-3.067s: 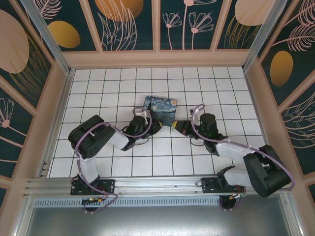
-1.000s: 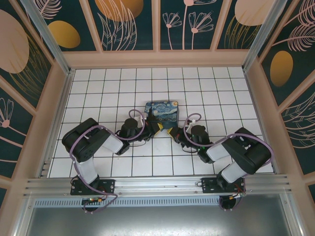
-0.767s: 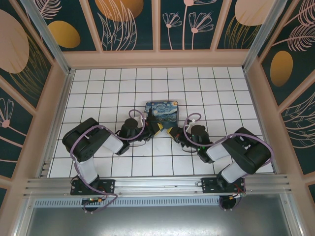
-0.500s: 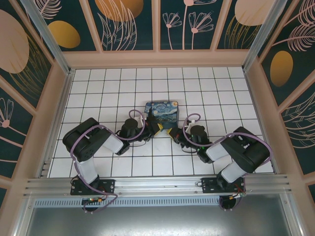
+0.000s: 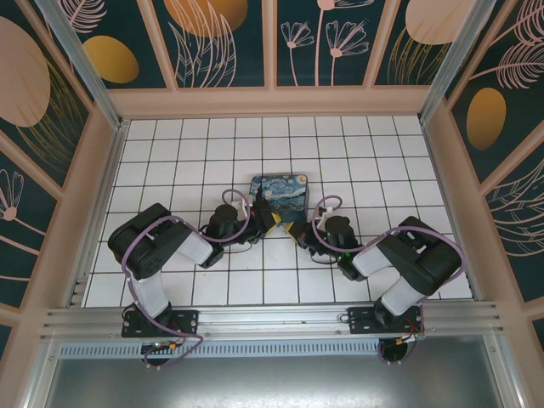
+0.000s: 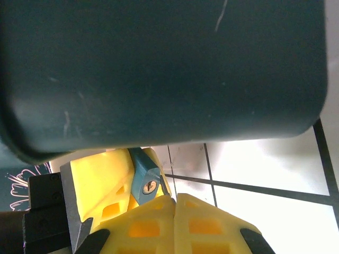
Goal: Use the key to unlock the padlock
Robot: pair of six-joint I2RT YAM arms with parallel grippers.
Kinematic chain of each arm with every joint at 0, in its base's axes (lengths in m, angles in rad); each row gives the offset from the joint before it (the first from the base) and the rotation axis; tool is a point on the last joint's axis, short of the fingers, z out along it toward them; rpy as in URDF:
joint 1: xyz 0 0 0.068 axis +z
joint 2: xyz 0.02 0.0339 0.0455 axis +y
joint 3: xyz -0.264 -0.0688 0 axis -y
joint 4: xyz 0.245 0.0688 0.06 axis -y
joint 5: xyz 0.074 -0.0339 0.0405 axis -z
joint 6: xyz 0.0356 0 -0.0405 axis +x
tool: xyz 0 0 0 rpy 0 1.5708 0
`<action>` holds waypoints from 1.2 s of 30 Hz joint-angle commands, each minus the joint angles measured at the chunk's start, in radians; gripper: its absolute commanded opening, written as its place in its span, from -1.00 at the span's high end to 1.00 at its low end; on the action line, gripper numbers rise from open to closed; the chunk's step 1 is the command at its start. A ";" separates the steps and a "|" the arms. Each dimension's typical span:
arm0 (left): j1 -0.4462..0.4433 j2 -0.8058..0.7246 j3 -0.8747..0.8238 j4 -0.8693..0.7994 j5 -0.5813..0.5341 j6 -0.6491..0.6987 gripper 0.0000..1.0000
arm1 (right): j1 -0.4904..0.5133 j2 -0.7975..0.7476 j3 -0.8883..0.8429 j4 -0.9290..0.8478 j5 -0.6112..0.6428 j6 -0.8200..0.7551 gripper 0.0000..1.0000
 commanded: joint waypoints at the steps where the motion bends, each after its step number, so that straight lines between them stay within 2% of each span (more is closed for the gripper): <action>1: 0.004 0.012 0.006 0.065 0.010 -0.005 1.00 | 0.007 0.006 0.023 0.041 -0.013 0.007 1.00; 36: 0.004 0.037 0.016 0.068 0.004 0.001 1.00 | 0.007 -0.084 0.024 -0.073 0.012 -0.039 1.00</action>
